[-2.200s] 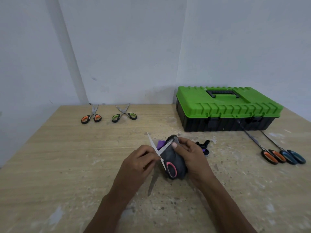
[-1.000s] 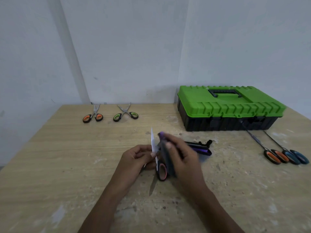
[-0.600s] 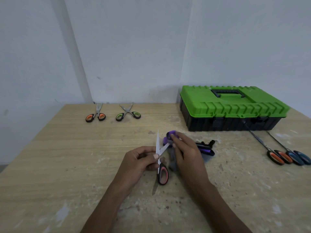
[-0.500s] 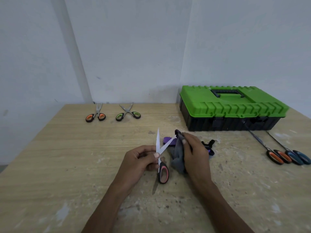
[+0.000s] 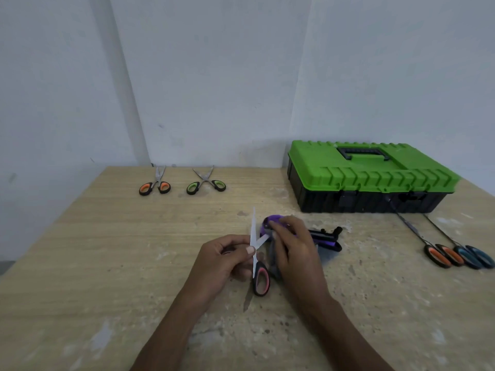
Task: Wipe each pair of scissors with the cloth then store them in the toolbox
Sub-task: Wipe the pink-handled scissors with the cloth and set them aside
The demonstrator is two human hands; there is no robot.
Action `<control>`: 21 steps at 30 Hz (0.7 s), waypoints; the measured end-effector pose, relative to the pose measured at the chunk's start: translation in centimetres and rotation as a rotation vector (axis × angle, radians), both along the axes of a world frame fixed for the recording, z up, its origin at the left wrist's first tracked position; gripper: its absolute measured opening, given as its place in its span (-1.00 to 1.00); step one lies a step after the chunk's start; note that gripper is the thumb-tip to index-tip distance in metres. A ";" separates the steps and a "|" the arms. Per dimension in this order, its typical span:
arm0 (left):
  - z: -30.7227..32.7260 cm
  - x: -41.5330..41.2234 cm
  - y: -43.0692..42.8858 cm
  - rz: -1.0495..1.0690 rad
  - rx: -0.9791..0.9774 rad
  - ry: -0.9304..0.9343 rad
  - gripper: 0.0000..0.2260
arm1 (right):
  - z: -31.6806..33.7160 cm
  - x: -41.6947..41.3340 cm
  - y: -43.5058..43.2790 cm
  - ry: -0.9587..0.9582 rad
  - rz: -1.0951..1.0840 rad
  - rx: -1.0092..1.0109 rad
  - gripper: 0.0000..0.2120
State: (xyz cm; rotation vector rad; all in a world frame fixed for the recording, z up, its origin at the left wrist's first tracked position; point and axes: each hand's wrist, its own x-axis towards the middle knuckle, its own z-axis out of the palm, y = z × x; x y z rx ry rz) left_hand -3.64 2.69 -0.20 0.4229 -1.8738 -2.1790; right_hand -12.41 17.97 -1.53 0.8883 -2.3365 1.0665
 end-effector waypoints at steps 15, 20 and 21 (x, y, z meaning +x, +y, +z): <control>0.0 0.0 0.0 0.025 -0.001 0.025 -0.86 | 0.0 1.7 -0.1 -0.037 0.115 -0.026 -0.69; -0.2 -0.2 0.0 0.009 0.000 0.008 -0.86 | 0.3 -1.0 0.8 -0.294 -0.102 -0.248 -0.69; -0.2 -0.2 0.0 0.014 0.019 0.014 -0.86 | 0.3 -1.5 1.0 -0.370 -0.147 -0.325 -0.70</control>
